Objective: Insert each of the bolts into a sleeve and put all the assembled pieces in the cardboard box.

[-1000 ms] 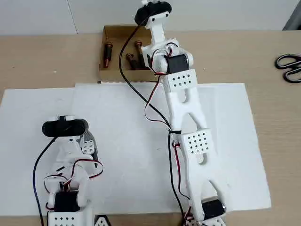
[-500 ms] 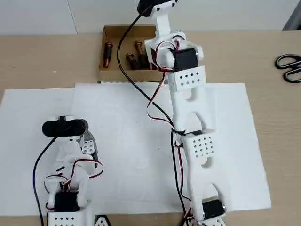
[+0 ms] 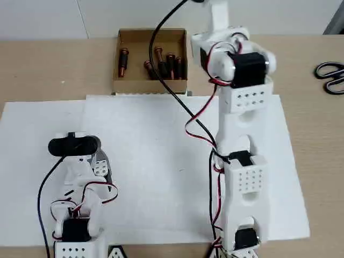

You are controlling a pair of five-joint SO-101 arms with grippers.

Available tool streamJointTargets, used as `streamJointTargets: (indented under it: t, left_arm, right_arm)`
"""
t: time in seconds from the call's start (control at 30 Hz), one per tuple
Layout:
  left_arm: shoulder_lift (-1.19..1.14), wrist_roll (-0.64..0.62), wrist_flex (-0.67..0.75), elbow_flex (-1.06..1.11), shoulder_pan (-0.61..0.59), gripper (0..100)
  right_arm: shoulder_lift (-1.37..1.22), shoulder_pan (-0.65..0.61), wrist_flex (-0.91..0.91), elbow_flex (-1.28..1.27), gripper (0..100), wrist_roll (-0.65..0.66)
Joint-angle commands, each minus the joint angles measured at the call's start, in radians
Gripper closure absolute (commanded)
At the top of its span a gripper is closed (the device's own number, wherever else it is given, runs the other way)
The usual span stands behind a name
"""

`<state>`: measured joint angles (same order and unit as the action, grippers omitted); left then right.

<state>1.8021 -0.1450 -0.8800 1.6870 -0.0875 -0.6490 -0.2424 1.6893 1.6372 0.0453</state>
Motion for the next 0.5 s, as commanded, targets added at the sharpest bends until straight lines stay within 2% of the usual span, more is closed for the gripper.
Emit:
streamJointTargets:
  t: [0.0, 0.23, 0.47]
  left_arm:
    - [0.011, -0.006, -0.002, -0.007, 0.006, 99]
    - [0.011, -0.006, -0.002, -0.007, 0.006, 99]
    - [0.011, -0.006, -0.002, -0.007, 0.006, 99]
  right_arm:
    - [0.116, 0.013, 0.013, 0.031, 99.5, 0.011]
    - [0.374, 0.035, 0.012, -0.298, 99.5, 0.009]
    - [0.728, 0.036, 0.005, -0.793, 99.5, 0.006]
